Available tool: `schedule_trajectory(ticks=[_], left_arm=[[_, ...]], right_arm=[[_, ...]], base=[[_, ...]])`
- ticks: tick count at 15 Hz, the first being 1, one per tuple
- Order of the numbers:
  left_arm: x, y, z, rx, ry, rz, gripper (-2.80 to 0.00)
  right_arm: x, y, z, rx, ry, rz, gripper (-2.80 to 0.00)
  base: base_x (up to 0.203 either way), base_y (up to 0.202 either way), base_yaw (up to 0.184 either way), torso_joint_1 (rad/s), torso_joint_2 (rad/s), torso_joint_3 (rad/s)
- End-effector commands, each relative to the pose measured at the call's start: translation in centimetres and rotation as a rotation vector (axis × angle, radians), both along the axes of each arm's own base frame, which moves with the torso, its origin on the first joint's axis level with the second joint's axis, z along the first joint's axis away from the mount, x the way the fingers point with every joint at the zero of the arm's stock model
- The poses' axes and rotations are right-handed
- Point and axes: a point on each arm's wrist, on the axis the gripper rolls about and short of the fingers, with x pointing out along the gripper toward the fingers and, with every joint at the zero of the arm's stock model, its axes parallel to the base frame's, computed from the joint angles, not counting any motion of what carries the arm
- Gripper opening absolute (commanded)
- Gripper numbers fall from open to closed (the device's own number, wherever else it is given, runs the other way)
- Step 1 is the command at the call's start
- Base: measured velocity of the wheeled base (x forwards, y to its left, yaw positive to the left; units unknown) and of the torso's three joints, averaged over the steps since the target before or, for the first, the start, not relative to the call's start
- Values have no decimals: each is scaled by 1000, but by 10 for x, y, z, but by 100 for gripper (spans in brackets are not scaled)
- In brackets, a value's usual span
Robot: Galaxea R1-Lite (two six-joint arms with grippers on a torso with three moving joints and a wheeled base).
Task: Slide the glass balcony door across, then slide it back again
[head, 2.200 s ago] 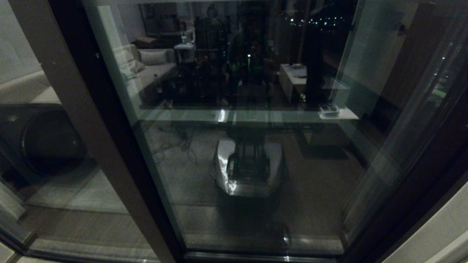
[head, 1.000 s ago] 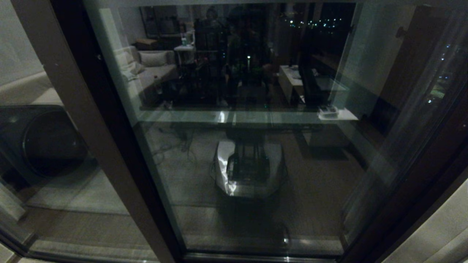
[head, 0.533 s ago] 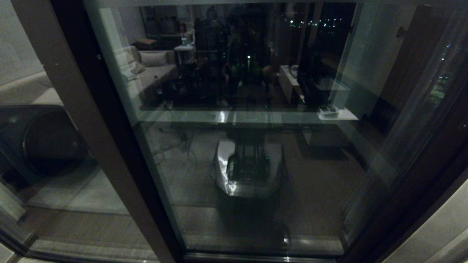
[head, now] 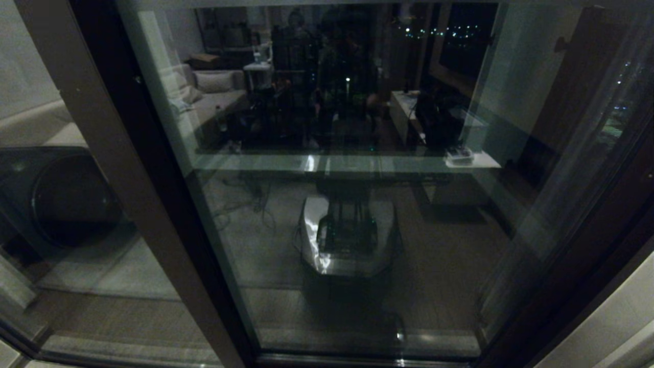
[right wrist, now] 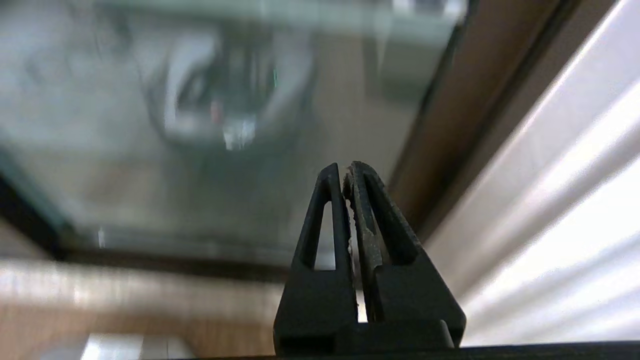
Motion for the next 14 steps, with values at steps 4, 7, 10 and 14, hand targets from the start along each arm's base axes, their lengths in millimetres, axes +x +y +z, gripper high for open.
schedule_trajectory(ticks=[4, 7, 10, 14], left_arm=[[0, 0, 0, 0, 0, 0, -280], [0, 0, 0, 0, 0, 1, -280], [0, 0, 0, 0, 2, 0, -280], [0, 0, 0, 0, 0, 1, -280]], right_arm=[[6, 0, -8, 19, -48, 0, -280], [6, 0, -8, 32, -49, 7, -280], [6, 0, -8, 36, -44, 0, -280], [6, 0, -8, 53, -47, 4, -280]], base=[[0, 0, 0, 0, 0, 0], [0, 0, 0, 0, 0, 0], [0, 0, 0, 0, 0, 0], [0, 0, 0, 0, 0, 0]])
